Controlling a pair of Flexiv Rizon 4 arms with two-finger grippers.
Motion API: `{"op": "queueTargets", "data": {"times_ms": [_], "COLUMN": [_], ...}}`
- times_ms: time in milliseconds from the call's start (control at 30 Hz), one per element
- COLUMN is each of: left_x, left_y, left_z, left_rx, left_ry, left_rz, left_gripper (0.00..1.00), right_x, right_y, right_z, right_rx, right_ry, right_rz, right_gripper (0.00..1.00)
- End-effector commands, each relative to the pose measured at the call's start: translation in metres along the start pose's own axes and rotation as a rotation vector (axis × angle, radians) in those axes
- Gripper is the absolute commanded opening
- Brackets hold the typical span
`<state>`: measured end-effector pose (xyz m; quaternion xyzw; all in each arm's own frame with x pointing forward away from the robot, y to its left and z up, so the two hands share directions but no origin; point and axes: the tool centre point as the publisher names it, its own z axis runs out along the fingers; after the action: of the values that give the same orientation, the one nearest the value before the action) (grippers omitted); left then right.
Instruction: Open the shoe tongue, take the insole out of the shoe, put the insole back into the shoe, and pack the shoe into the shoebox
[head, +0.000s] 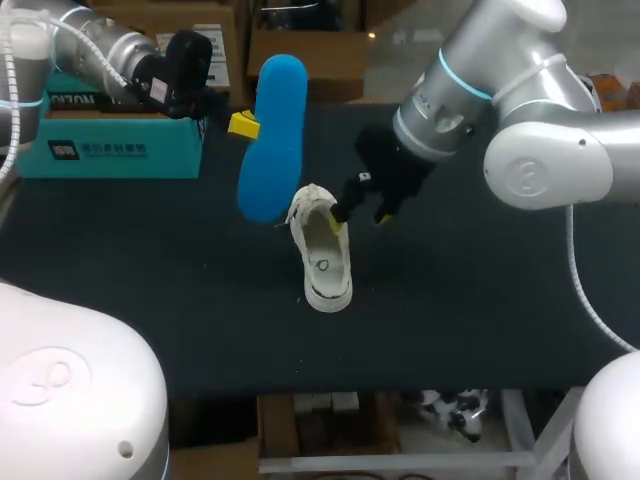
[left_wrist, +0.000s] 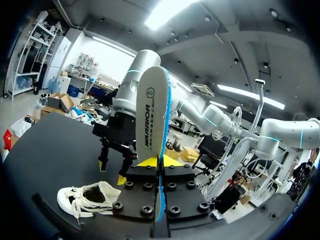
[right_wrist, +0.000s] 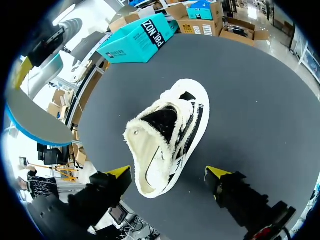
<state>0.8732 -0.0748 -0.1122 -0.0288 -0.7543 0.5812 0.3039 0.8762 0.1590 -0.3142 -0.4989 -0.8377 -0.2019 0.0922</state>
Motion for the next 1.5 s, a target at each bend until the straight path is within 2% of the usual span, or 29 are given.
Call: {"op": "queueTargets", "data": {"times_ms": [33, 100, 133, 267, 333, 433, 467, 567, 867, 933, 1000, 1033, 1100, 1167, 1500], "left_x": [0.002, 0.008, 0.012, 0.025, 0.028, 0.033, 0.035, 0.037, 0.043, 0.044, 0.046, 0.047, 0.048, 0.049, 0.058], "left_y": [0.001, 0.003, 0.004, 0.0, -0.004, -0.011, -0.013, -0.016, -0.015, -0.014, -0.014, -0.014, -0.015, -0.015, -0.03], "left_z": [0.001, 0.003, 0.007, 0.028, 0.04, 0.056, 0.061, 0.068, 0.068, 0.066, 0.064, 0.063, 0.063, 0.063, 0.064], "left_rx": [0.003, 0.036, 0.081, 0.15, 0.153, 0.16, 0.165, 0.165, 0.184, 0.187, 0.2, 0.2, 0.201, 0.199, 0.219], "left_ry": [-0.007, -0.008, -0.045, -0.054, -0.043, -0.033, -0.036, -0.033, -0.034, -0.039, -0.042, -0.042, -0.043, -0.044, -0.034], "left_rz": [0.001, 0.009, 0.03, 0.073, 0.077, 0.091, 0.096, 0.095, 0.061, 0.06, 0.061, 0.061, 0.063, 0.067, 0.092], "left_gripper": [0.0, 0.0, 0.0, 0.0, 0.0, 0.0, 0.0, 0.0, 0.0, 0.0, 0.0, 0.0, 0.0, 0.0, 0.0], "right_x": [0.0, -0.004, -0.009, -0.012, -0.013, -0.015, -0.013, -0.007, -0.007, -0.005, -0.003, -0.001, 0.0, 0.004, 0.007], "right_y": [0.0, 0.0, 0.0, -0.004, -0.007, -0.015, -0.018, -0.021, -0.021, -0.019, -0.018, -0.018, -0.02, -0.025, -0.027], "right_z": [0.0, -0.006, -0.011, -0.03, -0.037, -0.044, -0.045, -0.047, -0.047, -0.046, -0.048, -0.048, -0.052, -0.052, -0.053], "right_rx": [0.002, -0.008, 0.006, 0.067, 0.098, 0.141, 0.185, 0.217, 0.217, 0.264, 0.263, 0.286, 0.259, 0.298, 0.313], "right_ry": [-0.002, 0.023, 0.022, 0.064, 0.083, 0.194, 0.252, 0.263, 0.263, 0.317, 0.33, 0.369, 0.447, 0.53, 0.526], "right_rz": [0.0, 0.031, 0.067, 0.123, 0.199, 0.342, 0.369, 0.325, 0.325, 0.389, 0.487, 0.55, 0.671, 0.748, 0.739], "right_gripper": [1.0, 1.0, 1.0, 1.0, 1.0, 1.0, 1.0, 1.0, 1.0, 1.0, 1.0, 1.0, 1.0, 1.0, 1.0]}}
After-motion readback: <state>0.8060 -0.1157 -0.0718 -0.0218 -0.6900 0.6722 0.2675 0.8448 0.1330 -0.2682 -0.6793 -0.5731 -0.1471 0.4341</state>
